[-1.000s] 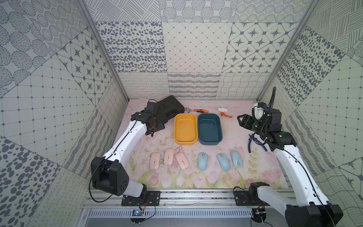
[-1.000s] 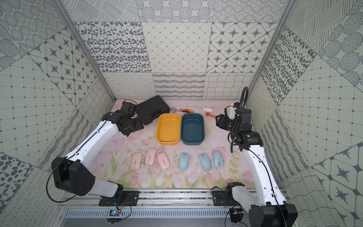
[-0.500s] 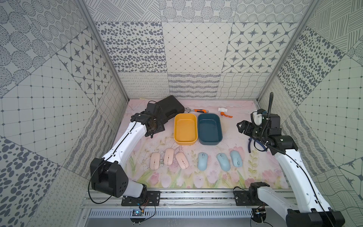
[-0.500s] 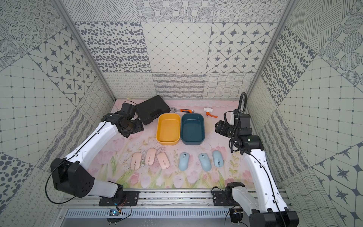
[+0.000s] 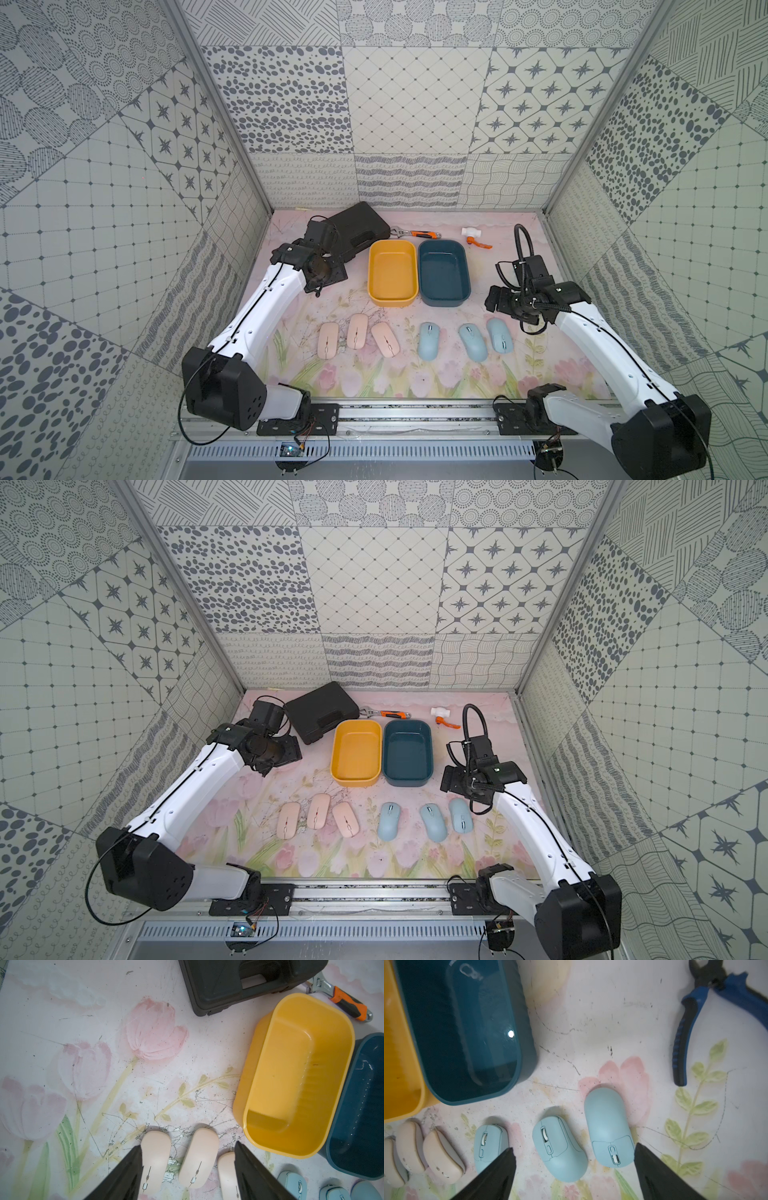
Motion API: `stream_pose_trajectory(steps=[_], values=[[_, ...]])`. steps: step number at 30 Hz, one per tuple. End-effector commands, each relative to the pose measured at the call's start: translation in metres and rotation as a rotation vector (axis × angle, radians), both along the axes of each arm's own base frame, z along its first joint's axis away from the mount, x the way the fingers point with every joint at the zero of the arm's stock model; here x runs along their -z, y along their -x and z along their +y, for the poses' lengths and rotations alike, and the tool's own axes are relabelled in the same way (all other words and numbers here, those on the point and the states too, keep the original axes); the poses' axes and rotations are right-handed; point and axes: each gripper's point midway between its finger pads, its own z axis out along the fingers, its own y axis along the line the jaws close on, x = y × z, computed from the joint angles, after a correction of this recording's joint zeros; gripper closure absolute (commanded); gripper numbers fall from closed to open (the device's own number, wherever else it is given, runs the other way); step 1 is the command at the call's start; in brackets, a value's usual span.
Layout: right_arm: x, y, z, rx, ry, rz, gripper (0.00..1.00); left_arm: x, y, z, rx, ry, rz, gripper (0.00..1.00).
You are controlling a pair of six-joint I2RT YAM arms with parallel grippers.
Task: Place the mice by color into the storage box
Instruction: Pick up the mouse from the center of the board.
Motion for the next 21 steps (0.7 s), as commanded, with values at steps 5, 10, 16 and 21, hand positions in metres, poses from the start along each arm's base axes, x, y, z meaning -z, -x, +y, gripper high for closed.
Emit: stream_pose_trajectory(steps=[5,10,16,21], values=[[0.032,0.023,-0.022,0.131,0.088,0.110,0.08,-0.008,0.012,-0.007,0.017,0.053,0.005,0.27],[0.038,0.020,-0.019,0.117,0.080,0.098,0.08,-0.010,0.013,-0.013,0.034,0.090,-0.010,0.27],[0.062,0.020,-0.019,0.124,0.097,0.170,0.08,-0.007,0.014,-0.015,0.038,0.095,0.005,0.27],[0.086,0.023,-0.018,0.125,0.096,0.219,0.08,-0.010,0.016,-0.015,0.038,0.102,-0.009,0.27]])
